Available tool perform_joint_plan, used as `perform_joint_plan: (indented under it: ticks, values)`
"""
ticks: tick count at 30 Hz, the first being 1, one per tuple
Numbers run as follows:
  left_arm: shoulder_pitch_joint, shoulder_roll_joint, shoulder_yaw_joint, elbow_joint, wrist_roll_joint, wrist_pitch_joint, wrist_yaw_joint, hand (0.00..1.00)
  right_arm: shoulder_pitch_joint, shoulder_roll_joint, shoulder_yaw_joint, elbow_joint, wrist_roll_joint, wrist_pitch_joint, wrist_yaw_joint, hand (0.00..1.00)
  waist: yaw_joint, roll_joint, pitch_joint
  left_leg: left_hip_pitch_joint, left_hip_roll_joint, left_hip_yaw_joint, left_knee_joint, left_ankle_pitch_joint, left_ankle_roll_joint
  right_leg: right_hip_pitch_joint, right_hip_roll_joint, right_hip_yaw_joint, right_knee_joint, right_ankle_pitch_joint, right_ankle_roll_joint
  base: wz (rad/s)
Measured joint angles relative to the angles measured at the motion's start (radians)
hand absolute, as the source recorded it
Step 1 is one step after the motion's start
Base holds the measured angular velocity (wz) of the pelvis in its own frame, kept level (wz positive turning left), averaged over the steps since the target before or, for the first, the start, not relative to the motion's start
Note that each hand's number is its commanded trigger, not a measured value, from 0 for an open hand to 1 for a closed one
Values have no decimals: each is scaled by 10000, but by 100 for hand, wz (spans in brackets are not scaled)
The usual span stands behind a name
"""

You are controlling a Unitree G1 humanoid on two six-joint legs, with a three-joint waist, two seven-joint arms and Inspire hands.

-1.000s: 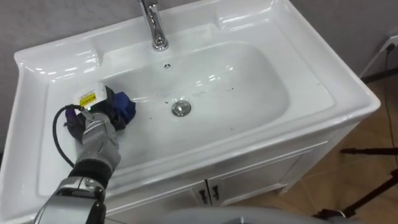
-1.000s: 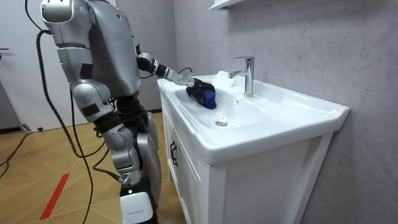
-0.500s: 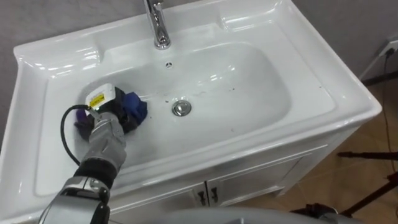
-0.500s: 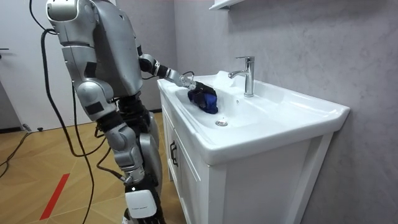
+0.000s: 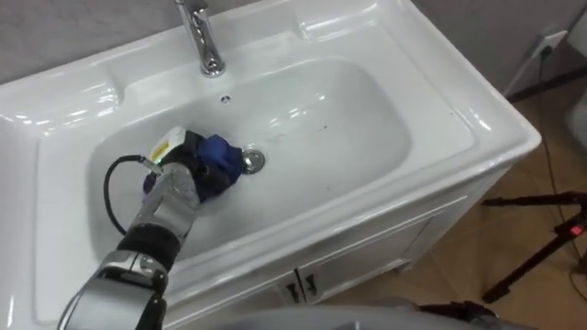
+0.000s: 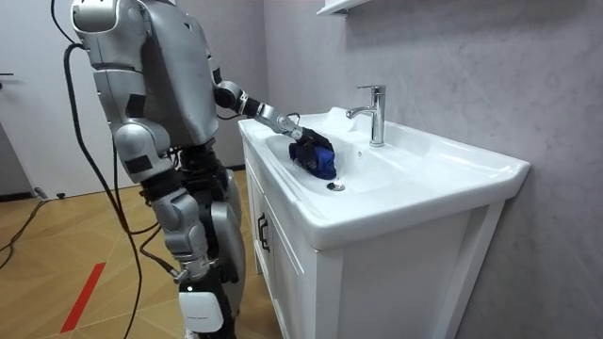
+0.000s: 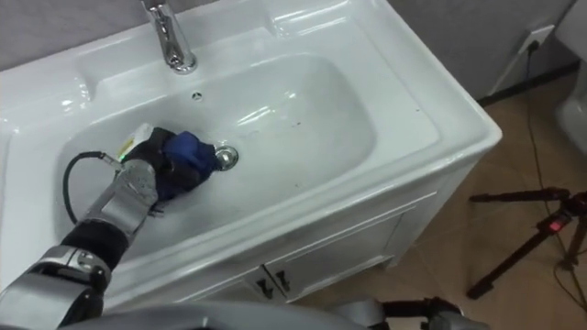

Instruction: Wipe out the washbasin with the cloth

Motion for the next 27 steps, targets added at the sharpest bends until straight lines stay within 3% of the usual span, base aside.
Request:
perform_joint_plan:
  ticks: [3, 5, 9, 14, 20, 24, 27]
  values:
    - [-322, -278, -78, 16, -399, 31, -79, 100, -23, 0, 21, -139, 52, -70, -11, 0, -26, 55, 4, -247, 8, 251, 1, 0, 0, -493, 64, 308, 226, 26, 1, -33]
    - [-899, -399, -72, 393, -490, -1, -79, 100, -116, 2, 35, -165, 36, -95, -6, 0, -19, 75, 8, -517, 26, 396, 1, 0, 1, -908, 126, 516, 379, 78, -2, -31]
    - [-1829, -415, -93, 991, -521, -133, -78, 100, -298, 7, 150, -192, 43, -94, 20, 0, -18, 53, 20, -958, 22, 742, 16, 1, 2, -1662, 171, 725, 656, 131, 15, -23]
    - [-2774, -474, -70, 1485, -693, -162, -76, 100, -437, -30, 476, -94, 2, -196, 357, 0, -138, -128, 103, -1301, 30, 1083, 48, 4, 7, -2039, 227, 1029, 605, 317, 72, -18]
    - [-3189, -206, -200, 1903, -1112, -366, -85, 100, -397, -103, 817, 344, 54, -195, 550, 0, -303, -327, 109, -1454, 31, 1126, 163, 3, 8, -2226, 222, 1050, 605, 342, 79, -6]
    - [-3189, -199, -302, 1899, -1151, -367, -77, 100, -259, -106, 832, 492, -82, -201, 457, 0, -329, -335, 100, -1447, 39, 1119, 176, 3, 9, -2197, 223, 1054, 645, 368, 77, 1]
    - [-3202, -219, -460, 1842, -1335, -364, -61, 100, -88, -119, 1038, 663, -398, -207, 254, 0, -577, -315, 88, -1473, 44, 1124, 195, 3, 9, -2200, 220, 1029, 636, 368, 78, 4]
